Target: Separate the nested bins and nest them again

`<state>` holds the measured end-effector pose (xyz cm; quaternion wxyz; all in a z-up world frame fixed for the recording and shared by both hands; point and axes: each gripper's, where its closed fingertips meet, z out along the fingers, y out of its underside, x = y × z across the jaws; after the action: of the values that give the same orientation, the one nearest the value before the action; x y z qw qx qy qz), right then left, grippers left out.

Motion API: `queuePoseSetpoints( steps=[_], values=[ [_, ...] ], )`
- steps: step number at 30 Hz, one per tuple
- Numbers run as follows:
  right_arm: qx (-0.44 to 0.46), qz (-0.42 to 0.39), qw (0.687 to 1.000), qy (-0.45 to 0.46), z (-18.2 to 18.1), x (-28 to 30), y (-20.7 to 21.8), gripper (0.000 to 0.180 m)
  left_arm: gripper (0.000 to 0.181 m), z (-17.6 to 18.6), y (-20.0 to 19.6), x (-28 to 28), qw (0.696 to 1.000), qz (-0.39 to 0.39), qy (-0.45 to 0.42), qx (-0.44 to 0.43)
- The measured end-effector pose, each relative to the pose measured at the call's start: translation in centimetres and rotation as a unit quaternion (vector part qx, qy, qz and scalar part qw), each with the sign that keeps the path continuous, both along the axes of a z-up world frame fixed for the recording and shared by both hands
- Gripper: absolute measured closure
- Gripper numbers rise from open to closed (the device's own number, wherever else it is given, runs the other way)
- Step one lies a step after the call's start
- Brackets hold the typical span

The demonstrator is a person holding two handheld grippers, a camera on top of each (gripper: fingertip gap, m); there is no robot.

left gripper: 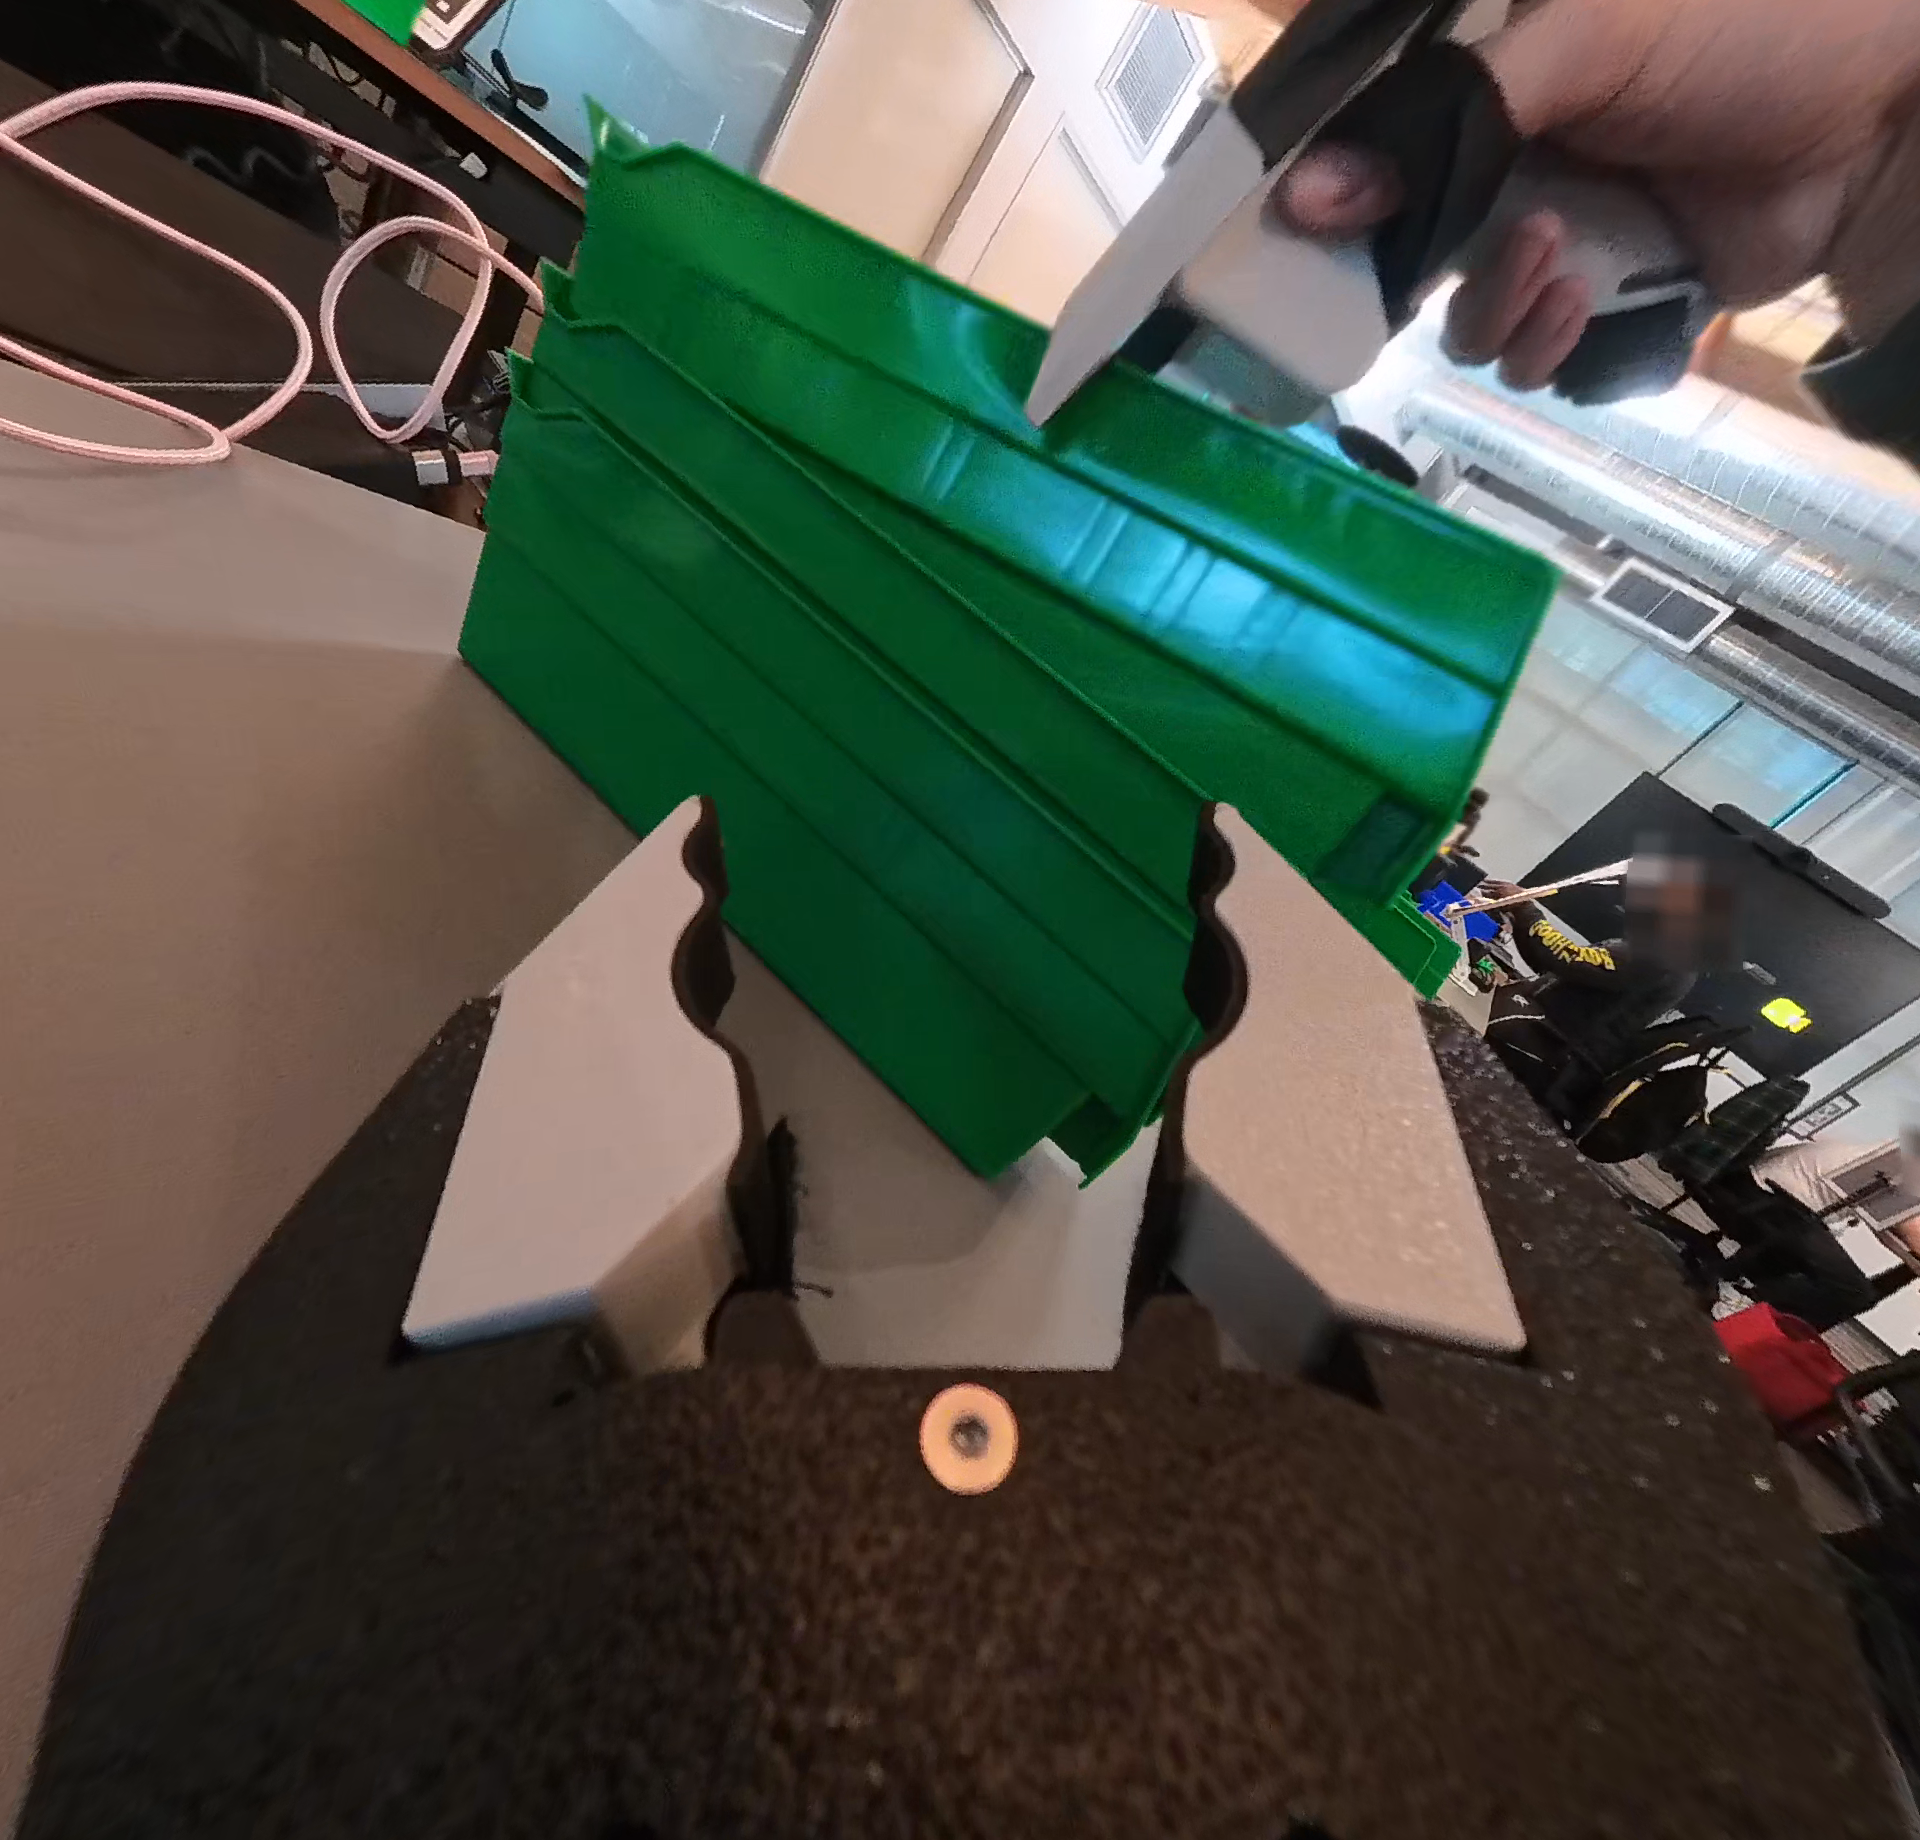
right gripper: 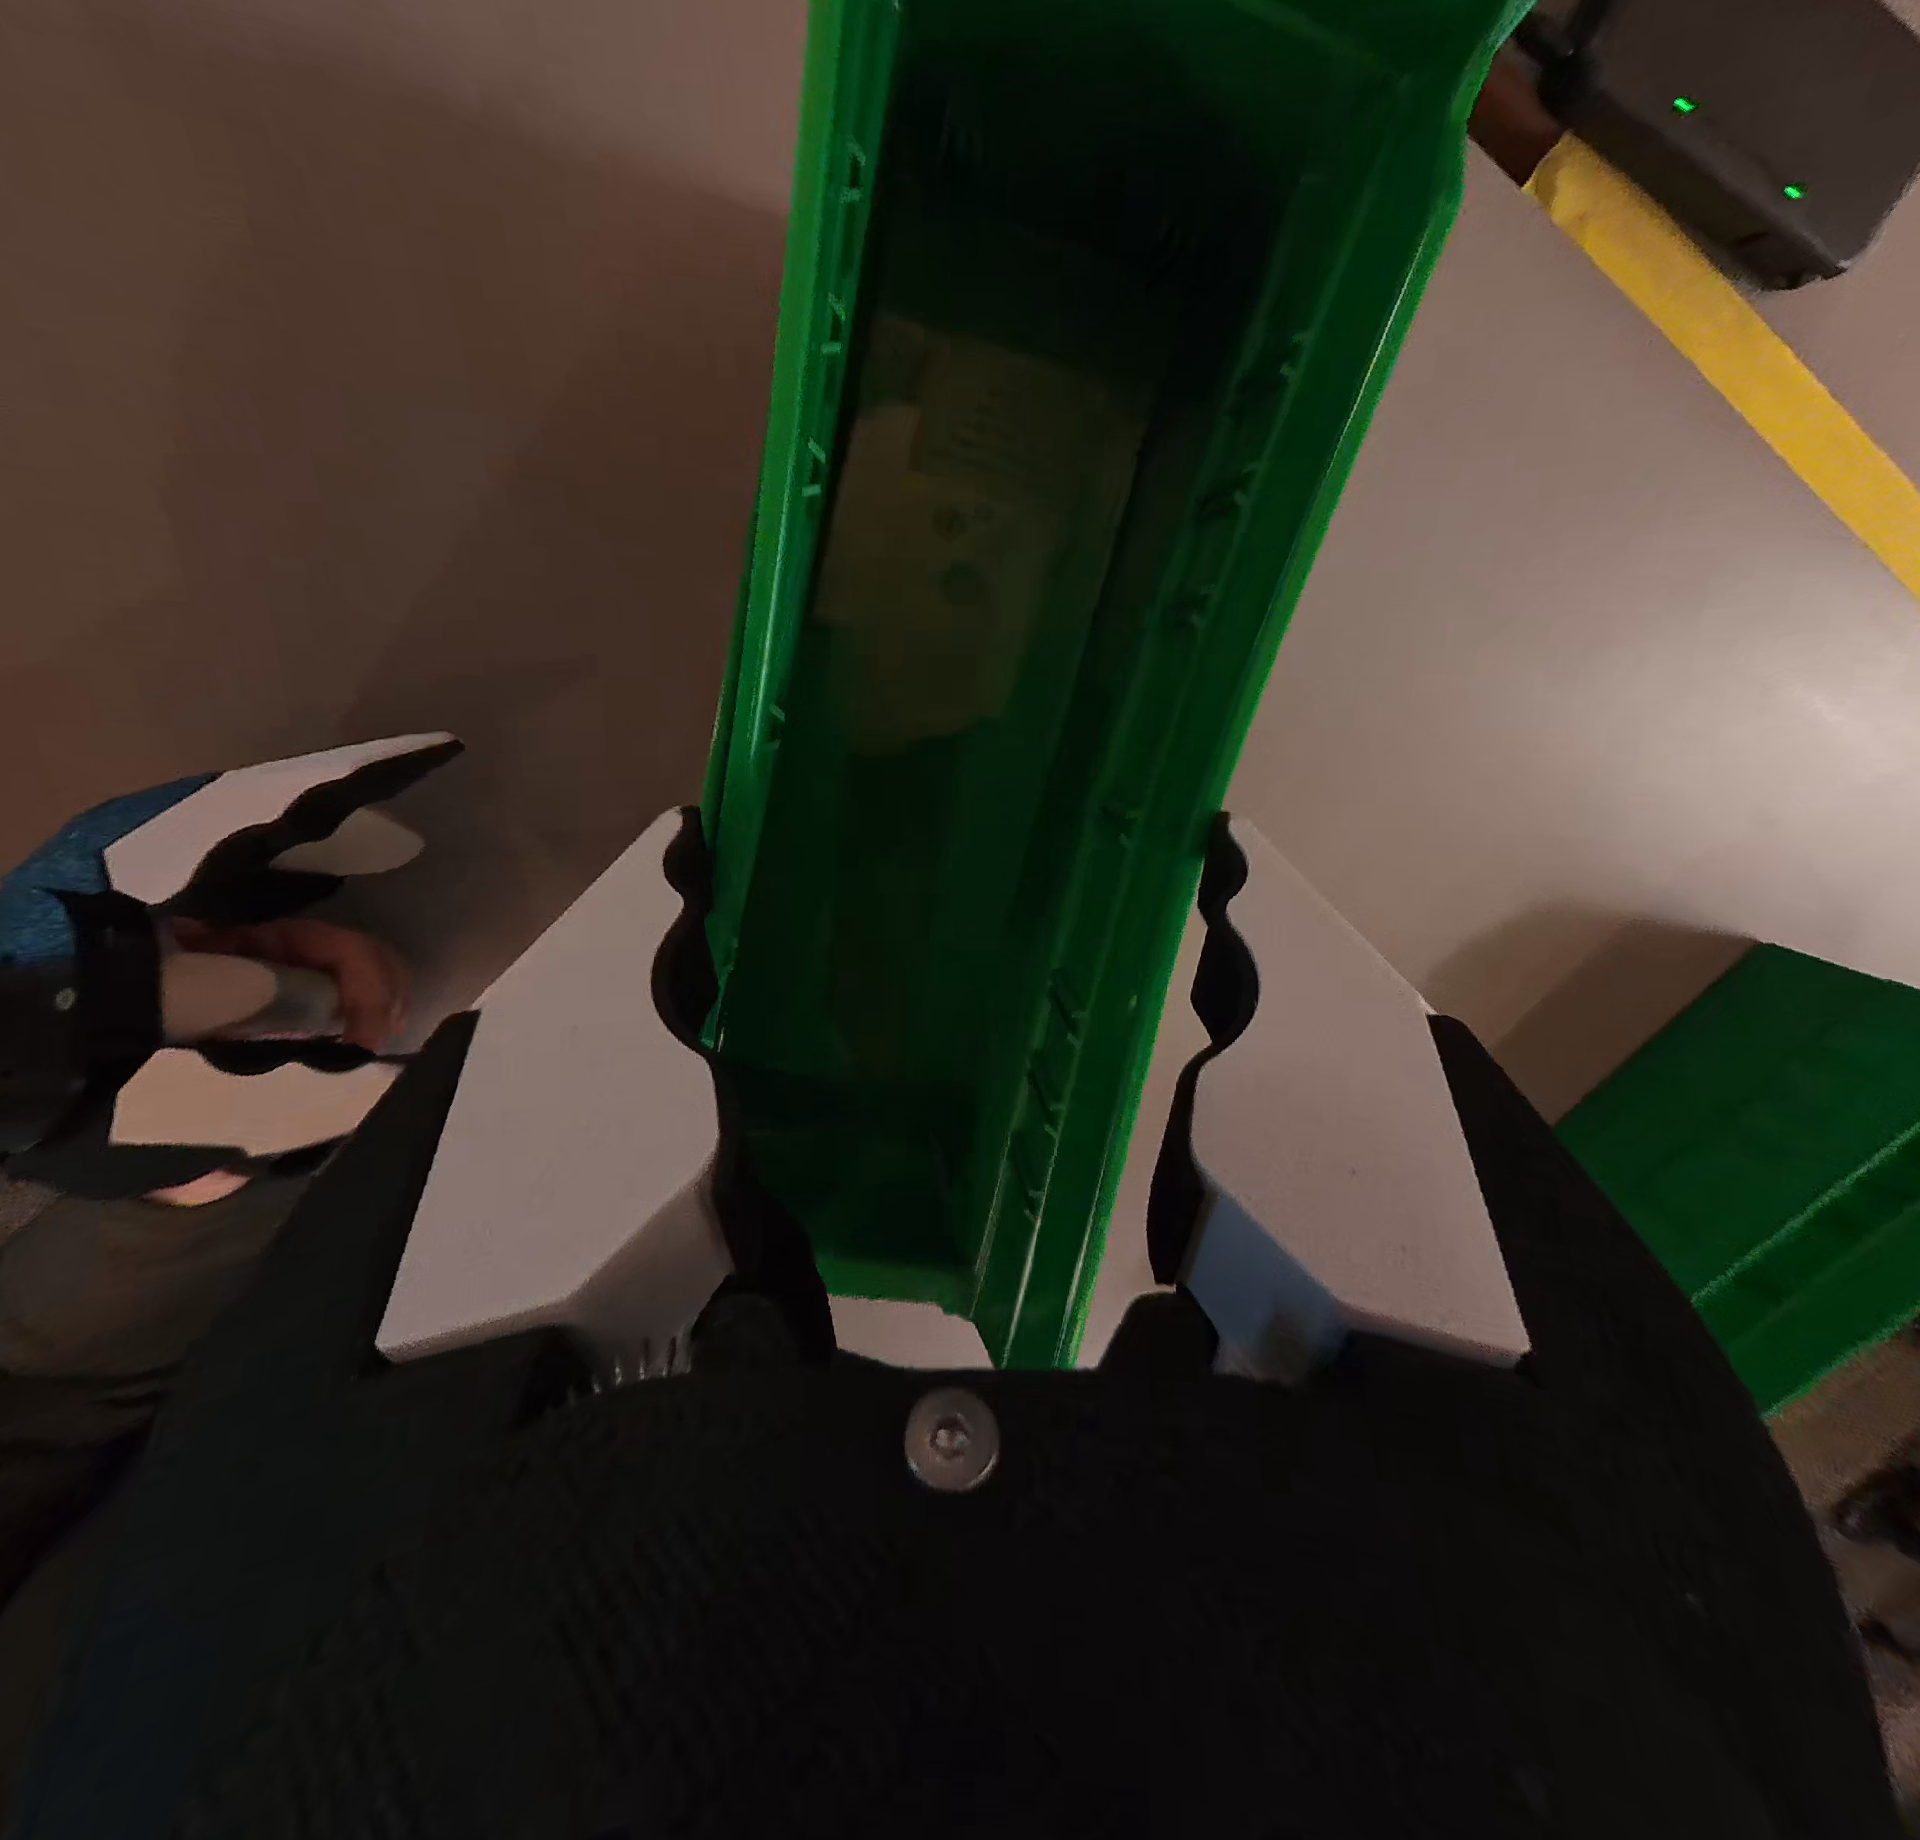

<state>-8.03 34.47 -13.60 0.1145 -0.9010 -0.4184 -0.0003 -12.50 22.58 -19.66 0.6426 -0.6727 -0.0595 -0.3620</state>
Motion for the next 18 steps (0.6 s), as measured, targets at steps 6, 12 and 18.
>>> queuePoseSetpoints(
  steps=[6, 12, 18],
  values=[
    [0.013, -0.001, 0.999, 0.034, 4.4, 1.0, 0.2, 0.084, 0.093, 0.0, -0.1, 0.0, 1.000, -0.002, -0.002, 0.000],
    [0.046, -0.018, 0.997, 0.060, 8.2, 5.9, 1.8, 0.083, 0.093, 0.0, -0.1, 0.3, 1.000, -0.009, -0.014, -0.001],
    [0.048, -0.108, 0.991, 0.057, 6.2, 15.5, 5.5, 0.083, 0.095, 0.0, -0.1, 0.1, 1.000, 0.000, -0.007, 0.001]
  ],
)
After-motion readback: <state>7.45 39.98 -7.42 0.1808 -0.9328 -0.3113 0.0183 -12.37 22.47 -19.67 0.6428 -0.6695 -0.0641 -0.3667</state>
